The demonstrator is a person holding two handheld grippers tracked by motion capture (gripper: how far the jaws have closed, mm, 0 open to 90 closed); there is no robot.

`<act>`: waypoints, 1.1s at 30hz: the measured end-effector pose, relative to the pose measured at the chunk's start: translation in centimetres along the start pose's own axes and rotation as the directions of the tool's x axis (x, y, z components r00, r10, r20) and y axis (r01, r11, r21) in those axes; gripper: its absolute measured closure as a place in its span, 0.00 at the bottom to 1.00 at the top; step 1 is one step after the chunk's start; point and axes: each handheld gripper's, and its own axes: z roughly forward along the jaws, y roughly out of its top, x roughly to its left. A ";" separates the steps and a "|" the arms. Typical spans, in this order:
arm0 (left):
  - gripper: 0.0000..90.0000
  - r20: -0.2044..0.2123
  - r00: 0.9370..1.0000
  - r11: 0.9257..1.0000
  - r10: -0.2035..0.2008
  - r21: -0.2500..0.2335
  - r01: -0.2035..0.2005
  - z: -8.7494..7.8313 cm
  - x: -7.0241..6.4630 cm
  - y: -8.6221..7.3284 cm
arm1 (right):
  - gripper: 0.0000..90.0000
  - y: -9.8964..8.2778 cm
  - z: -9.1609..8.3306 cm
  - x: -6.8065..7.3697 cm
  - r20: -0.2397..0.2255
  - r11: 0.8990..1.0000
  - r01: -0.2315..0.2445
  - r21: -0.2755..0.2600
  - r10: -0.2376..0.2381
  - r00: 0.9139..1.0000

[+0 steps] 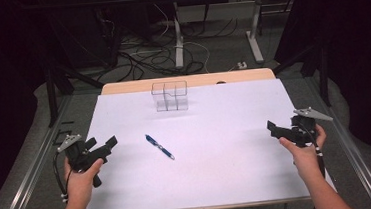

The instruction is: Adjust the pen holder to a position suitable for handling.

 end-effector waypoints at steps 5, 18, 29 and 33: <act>0.12 0.000 1.000 1.000 -0.007 -0.002 0.007 0.3 -0.6 0.6 | 0.06 0.1 -0.1 0.1 -0.008 1.000 0.011 0.009 -0.011 1.000; 0.18 0.031 1.000 1.000 -0.001 -0.014 0.001 1.9 -2.8 2.5 | 0.10 -0.1 0.1 0.8 -0.022 1.000 0.024 0.002 -0.024 0.999; 0.19 0.054 0.999 1.000 0.008 -0.010 -0.007 2.6 -3.5 2.4 | 0.25 1.5 1.1 3.0 -0.099 0.980 0.196 0.013 -0.194 0.976; 0.17 0.064 0.998 1.000 0.002 -0.012 -0.001 2.6 -3.5 2.2 | 0.31 2.7 1.9 4.7 -0.142 0.963 0.270 0.000 -0.267 0.953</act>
